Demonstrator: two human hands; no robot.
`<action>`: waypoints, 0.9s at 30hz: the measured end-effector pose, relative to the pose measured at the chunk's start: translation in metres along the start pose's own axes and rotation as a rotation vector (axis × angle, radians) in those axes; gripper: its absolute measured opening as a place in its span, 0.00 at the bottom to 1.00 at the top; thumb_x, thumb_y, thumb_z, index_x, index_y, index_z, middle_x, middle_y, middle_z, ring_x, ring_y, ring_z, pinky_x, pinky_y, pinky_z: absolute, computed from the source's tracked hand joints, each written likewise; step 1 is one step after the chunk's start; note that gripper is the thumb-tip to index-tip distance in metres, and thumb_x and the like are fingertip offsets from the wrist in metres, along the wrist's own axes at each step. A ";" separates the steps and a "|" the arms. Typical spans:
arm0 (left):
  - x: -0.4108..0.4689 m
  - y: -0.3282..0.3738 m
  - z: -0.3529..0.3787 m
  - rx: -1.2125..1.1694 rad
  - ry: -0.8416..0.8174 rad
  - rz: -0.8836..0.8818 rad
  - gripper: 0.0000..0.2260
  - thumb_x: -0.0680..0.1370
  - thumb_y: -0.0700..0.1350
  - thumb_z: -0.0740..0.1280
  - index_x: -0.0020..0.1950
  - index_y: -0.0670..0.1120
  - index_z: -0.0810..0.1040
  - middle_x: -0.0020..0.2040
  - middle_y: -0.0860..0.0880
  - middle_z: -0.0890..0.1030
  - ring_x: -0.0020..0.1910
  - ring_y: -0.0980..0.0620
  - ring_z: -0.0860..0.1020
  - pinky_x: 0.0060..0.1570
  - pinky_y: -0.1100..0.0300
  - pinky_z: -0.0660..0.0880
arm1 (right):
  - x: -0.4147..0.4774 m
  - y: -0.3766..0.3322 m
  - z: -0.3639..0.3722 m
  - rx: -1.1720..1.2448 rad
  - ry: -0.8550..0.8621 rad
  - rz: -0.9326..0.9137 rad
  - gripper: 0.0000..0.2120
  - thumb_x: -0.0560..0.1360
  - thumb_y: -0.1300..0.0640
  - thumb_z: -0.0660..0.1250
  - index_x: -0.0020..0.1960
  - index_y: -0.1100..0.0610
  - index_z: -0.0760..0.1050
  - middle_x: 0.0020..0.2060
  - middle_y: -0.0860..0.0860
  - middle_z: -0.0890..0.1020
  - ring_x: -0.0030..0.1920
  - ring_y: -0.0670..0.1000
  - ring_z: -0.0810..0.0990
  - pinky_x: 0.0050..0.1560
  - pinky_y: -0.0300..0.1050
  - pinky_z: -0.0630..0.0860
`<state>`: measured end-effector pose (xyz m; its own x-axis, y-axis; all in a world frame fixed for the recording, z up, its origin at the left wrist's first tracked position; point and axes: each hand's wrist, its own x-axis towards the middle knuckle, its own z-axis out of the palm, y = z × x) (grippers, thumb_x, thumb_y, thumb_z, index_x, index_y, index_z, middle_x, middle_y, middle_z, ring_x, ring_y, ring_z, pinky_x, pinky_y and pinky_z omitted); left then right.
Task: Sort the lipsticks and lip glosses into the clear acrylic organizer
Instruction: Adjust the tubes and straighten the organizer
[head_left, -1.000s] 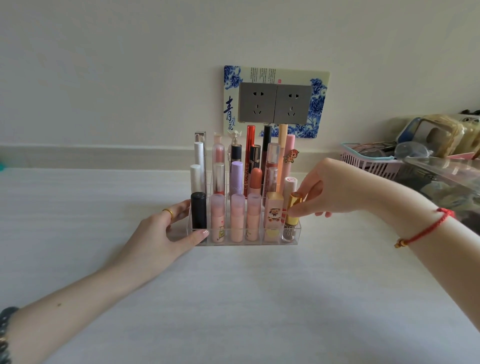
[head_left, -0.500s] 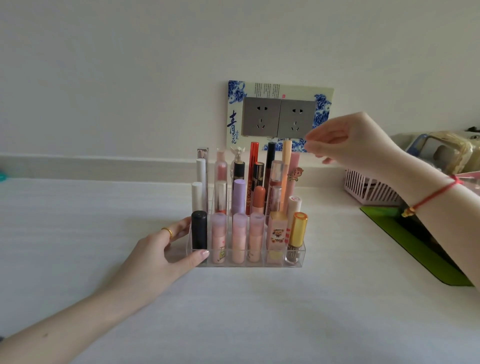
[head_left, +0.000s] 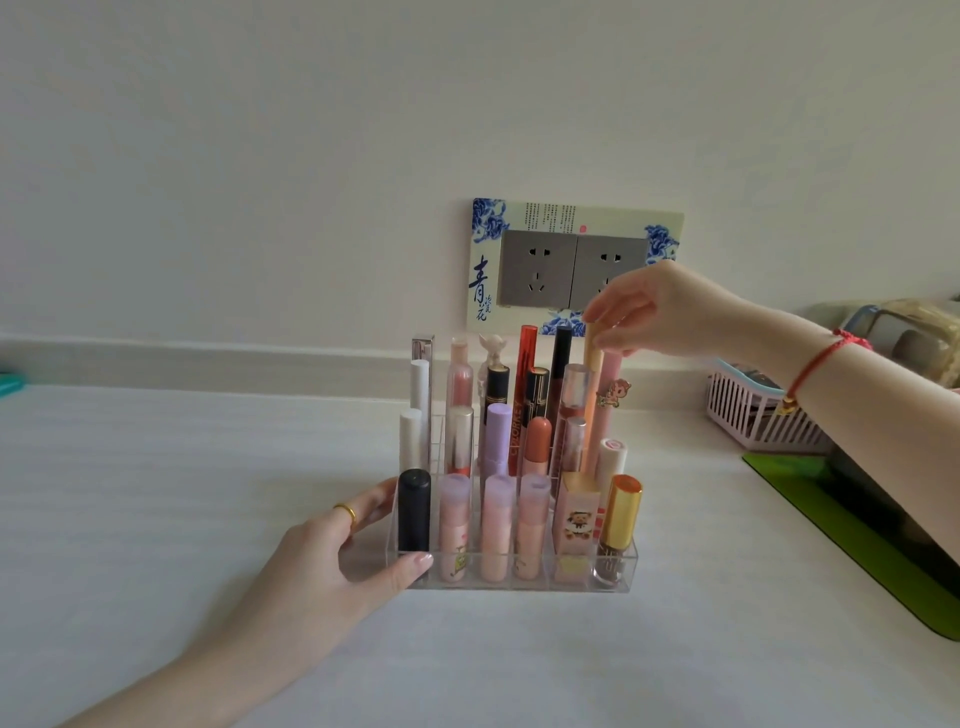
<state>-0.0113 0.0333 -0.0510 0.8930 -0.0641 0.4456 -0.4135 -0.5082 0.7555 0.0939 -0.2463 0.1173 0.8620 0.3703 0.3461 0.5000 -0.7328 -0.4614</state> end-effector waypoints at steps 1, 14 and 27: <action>0.000 0.000 0.000 0.002 0.003 0.001 0.22 0.66 0.48 0.74 0.57 0.61 0.74 0.50 0.78 0.74 0.55 0.76 0.70 0.51 0.82 0.63 | 0.000 0.000 0.000 0.014 -0.008 0.000 0.09 0.68 0.63 0.71 0.46 0.53 0.78 0.40 0.51 0.84 0.40 0.52 0.84 0.41 0.41 0.81; -0.001 0.002 0.000 -0.021 0.001 0.019 0.24 0.59 0.61 0.68 0.55 0.64 0.73 0.52 0.75 0.75 0.57 0.76 0.69 0.52 0.82 0.63 | -0.007 -0.007 -0.005 0.092 -0.019 0.013 0.09 0.67 0.65 0.72 0.47 0.57 0.81 0.39 0.50 0.84 0.32 0.46 0.83 0.32 0.30 0.76; 0.000 0.001 0.000 -0.012 -0.005 0.029 0.22 0.66 0.50 0.73 0.58 0.60 0.74 0.52 0.78 0.73 0.56 0.76 0.69 0.51 0.82 0.63 | -0.004 -0.007 -0.011 0.089 -0.074 0.017 0.05 0.70 0.58 0.70 0.46 0.54 0.81 0.37 0.49 0.85 0.35 0.44 0.83 0.32 0.33 0.78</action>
<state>-0.0118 0.0326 -0.0503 0.8813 -0.0830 0.4651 -0.4414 -0.4960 0.7478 0.0856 -0.2491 0.1280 0.8726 0.4018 0.2778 0.4878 -0.6870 -0.5385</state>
